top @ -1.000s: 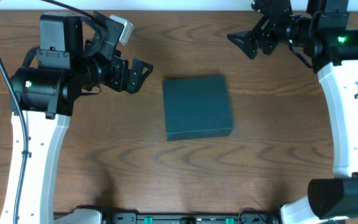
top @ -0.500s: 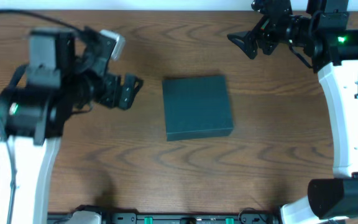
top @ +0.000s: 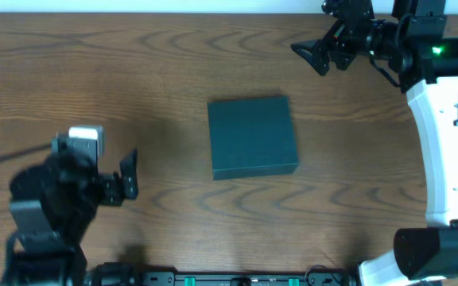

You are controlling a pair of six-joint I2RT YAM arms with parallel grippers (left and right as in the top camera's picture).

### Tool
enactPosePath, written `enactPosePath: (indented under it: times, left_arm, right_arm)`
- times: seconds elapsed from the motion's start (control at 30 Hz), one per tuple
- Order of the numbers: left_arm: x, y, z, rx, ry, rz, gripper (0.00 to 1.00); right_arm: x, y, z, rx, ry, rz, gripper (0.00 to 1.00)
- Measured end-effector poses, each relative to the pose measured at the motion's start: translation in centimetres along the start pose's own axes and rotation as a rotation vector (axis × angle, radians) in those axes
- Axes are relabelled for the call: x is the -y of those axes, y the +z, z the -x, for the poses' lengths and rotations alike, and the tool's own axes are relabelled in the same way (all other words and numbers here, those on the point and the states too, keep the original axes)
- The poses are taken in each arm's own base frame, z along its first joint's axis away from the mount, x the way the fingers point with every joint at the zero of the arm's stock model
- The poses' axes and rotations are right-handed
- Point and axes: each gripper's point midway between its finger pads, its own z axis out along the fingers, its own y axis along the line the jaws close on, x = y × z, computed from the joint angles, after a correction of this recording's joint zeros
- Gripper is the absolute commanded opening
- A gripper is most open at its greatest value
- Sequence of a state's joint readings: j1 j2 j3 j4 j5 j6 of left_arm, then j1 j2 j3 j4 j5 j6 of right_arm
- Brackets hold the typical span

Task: Pack container

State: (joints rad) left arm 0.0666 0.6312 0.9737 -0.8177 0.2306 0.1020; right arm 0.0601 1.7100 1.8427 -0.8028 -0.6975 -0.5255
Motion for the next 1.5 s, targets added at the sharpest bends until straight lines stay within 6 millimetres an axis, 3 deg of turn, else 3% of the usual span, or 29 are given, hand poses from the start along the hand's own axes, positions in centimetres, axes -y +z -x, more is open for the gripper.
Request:
enactPosePath:
  times: [0.1, 0.4, 0.7, 1.2, 1.5]
  left_arm:
    - [-0.6, 0.3, -3.6, 0.012, -0.079, 0.04, 0.95]
    - [-2.1, 2.6, -9.6, 0.086, -0.248, 0.105, 0.95]
    - [-2.7, 5.8, -13.4, 0.129, -0.356, 0.106, 0.95]
    - [-3.1, 7.5, -14.8, 0.156, -0.384, 0.107, 0.95]
    - [-3.2, 7.7, -13.8, 0.213, -0.396, 0.097, 0.95]
  right_arm:
    - [0.0, 0.0, 0.0, 0.0, 0.0, 0.001, 0.99]
    - [0.0, 0.0, 0.0, 0.0, 0.0, 0.0, 0.99]
    - [0.0, 0.0, 0.0, 0.0, 0.0, 0.001, 0.99]
    - [0.0, 0.0, 0.0, 0.0, 0.0, 0.001, 0.99]
    - [0.0, 0.0, 0.0, 0.0, 0.0, 0.001, 0.99]
